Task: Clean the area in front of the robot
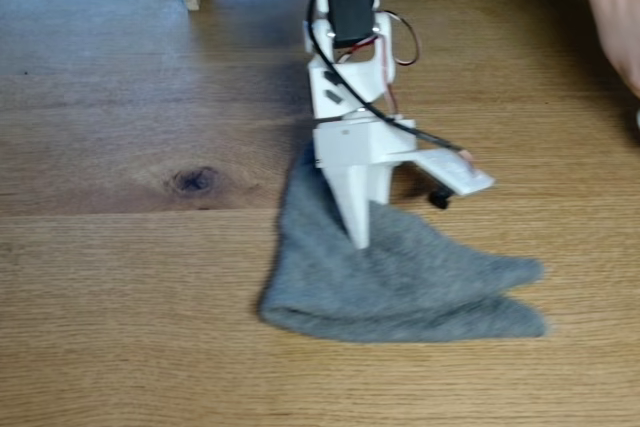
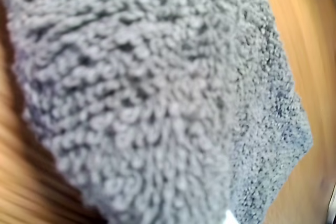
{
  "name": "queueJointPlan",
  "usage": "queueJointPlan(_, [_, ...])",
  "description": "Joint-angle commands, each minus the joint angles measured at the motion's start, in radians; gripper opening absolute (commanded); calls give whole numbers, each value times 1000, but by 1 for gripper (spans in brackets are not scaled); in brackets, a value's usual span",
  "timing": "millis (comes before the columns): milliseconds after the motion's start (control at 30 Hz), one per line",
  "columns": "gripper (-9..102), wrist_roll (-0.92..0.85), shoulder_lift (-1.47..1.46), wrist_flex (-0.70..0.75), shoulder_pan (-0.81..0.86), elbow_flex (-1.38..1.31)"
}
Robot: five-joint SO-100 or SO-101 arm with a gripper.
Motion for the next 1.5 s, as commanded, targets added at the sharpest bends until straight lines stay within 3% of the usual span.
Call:
queueJointPlan(0, [0,26,60,187,227,34])
queueJointPlan(133, [0,94,222,371,232,202])
queueJointPlan(267, [0,140,437,385,118,462])
queueJointPlan(500, [0,184,739,141,-195,870])
queueJointPlan(700, [0,147,762,-163,-336,959])
queueJointPlan(800, [0,69,666,-324,-311,911])
queueJointPlan(900, [0,5,538,-377,-241,805])
queueJointPlan(1133, [0,-77,247,-130,-46,471])
queueJointPlan(1467, [0,-161,63,-25,198,206])
